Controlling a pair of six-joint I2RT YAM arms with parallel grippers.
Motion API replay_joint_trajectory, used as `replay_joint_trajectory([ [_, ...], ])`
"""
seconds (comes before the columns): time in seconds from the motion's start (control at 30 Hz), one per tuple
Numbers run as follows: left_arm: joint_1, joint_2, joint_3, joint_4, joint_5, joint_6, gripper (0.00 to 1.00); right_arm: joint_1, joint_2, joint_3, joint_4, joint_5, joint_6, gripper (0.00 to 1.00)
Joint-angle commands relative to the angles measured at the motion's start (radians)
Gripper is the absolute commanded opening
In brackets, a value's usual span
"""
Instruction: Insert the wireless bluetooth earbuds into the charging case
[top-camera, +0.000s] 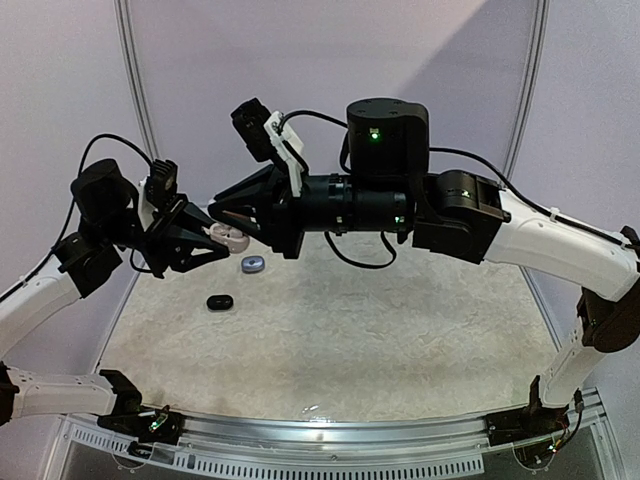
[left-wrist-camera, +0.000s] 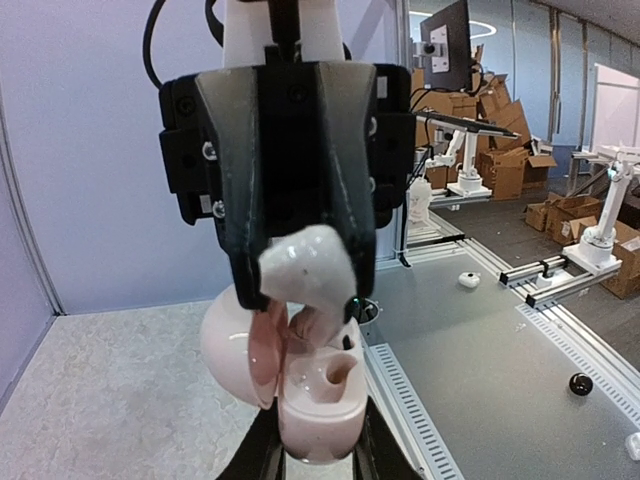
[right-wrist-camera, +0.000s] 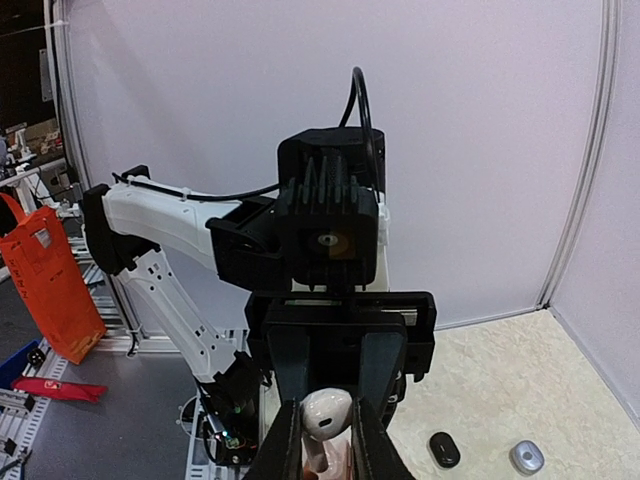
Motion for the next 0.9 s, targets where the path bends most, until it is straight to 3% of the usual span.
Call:
replay_joint_trajectory([
  [0.0,-0.02,0.004,0.024,-0.018,-0.02,-0.013,0.0,-0.002,0.006,-0.004,-0.058,0.044,-0.05,0.08],
  [0.23,-0.02,0.005,0.02,-0.058,-0.116,-0.036,0.0,-0.003,-0.007,-0.02,-0.063,0.149,-0.032,0.08],
  [0.33,-0.02,0.007,0.022,-0.161,-0.234,-0.002,0.0,-0.002,-0.033,-0.028,-0.028,0.215,0.017,0.08],
  [0.5,-0.02,0.007,0.001,-0.283,-0.449,0.044,0.0,-0.011,-0.097,-0.027,0.035,0.143,0.09,0.09],
  [0.6,-0.018,0.004,-0.014,-0.318,-0.574,0.045,0.0,-0.051,-0.14,-0.036,-0.096,0.235,0.174,0.08],
  [0.73,-0.011,-0.01,-0.038,-0.375,-0.746,0.083,0.0,-0.14,-0.218,-0.171,-0.323,0.378,0.437,0.06],
  [0.87,-0.003,-0.029,-0.061,-0.402,-0.821,0.102,0.0,-0.259,-0.263,-0.378,-0.533,0.365,0.729,0.07],
])
